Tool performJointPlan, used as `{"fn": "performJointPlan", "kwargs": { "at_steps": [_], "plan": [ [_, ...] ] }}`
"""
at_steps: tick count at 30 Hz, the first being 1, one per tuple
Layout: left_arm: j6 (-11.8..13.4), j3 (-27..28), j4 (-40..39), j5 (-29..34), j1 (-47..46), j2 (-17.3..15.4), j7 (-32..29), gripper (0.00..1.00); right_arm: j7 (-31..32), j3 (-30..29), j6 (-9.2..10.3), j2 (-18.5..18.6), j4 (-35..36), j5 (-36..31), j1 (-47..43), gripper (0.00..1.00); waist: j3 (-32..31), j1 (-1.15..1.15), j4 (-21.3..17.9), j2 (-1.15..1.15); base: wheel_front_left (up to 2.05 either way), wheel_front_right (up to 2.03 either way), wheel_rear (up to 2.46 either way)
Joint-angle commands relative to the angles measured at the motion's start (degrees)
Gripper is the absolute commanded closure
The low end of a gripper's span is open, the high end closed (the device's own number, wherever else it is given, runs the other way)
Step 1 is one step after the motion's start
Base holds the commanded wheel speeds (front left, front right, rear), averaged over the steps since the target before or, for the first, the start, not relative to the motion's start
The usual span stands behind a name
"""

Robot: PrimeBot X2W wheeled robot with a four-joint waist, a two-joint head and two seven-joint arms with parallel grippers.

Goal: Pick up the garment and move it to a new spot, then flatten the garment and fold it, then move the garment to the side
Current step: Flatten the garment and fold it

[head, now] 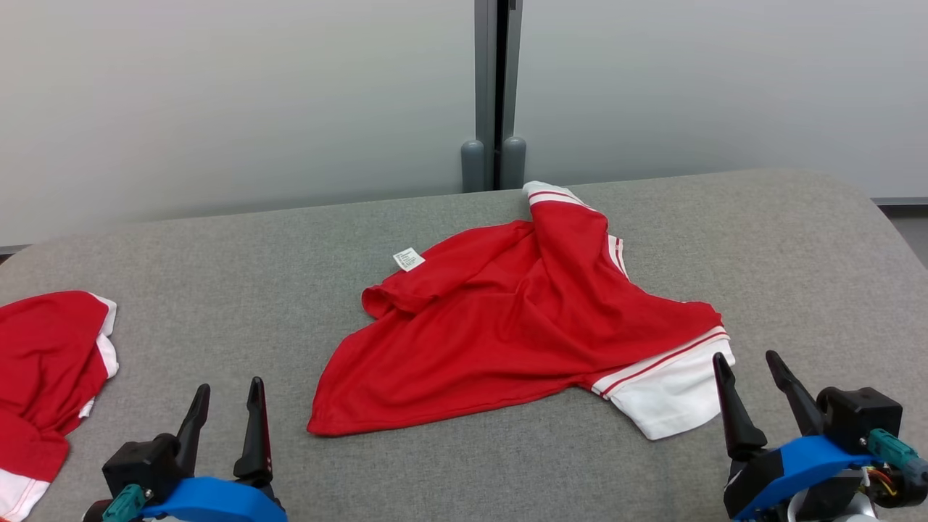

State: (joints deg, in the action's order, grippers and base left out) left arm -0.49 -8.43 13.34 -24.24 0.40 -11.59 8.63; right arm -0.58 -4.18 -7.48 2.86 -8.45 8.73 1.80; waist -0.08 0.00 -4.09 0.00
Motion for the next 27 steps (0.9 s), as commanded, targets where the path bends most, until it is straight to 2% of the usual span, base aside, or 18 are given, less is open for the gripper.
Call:
{"fn": "performJointPlan", "kwargs": {
  "at_steps": [1, 12, 15, 20, 27],
  "plan": [
    [0.28, -0.23, -0.32, -0.33, 0.6, -0.28, -0.23, 0.0, 0.03, 0.03, -0.03, 0.05, 0.36, 0.21, -0.94, 0.0, 0.0, 0.0, -0.06, 0.0, 0.0, 0.0, 0.0],
    [1.16, -0.94, -1.94, -0.36, 1.64, -0.38, -1.15, 0.0, 0.12, 0.3, -0.03, 0.05, 0.66, 1.09, -1.0, 0.0, 0.51, 0.0, 0.02, 0.0, 0.0, 0.0, 0.0],
    [0.47, -1.88, -1.3, -0.46, 1.0, -0.01, -1.84, 0.0, 0.52, 0.04, -0.03, 0.05, 0.71, 1.06, -0.57, 0.0, 1.38, 0.0, 0.01, 0.0, 0.0, 0.0, 0.0],
    [-1.44, -4.84, 3.48, 0.61, -1.21, 0.05, -3.67, 0.0, 0.32, 0.48, -0.03, 0.05, 0.04, 1.39, 1.01, 0.0, 3.32, 0.0, -0.96, 0.0, 0.0, 0.0, 0.0],
    [-0.48, -5.14, 12.3, 0.37, -5.73, 1.35, -3.24, 0.0, -0.78, 1.32, -0.03, 0.06, -1.7, 2.28, 2.75, 0.0, 5.95, 0.0, -2.65, 0.0, 0.0, 0.0, 0.0]
  ]
}}
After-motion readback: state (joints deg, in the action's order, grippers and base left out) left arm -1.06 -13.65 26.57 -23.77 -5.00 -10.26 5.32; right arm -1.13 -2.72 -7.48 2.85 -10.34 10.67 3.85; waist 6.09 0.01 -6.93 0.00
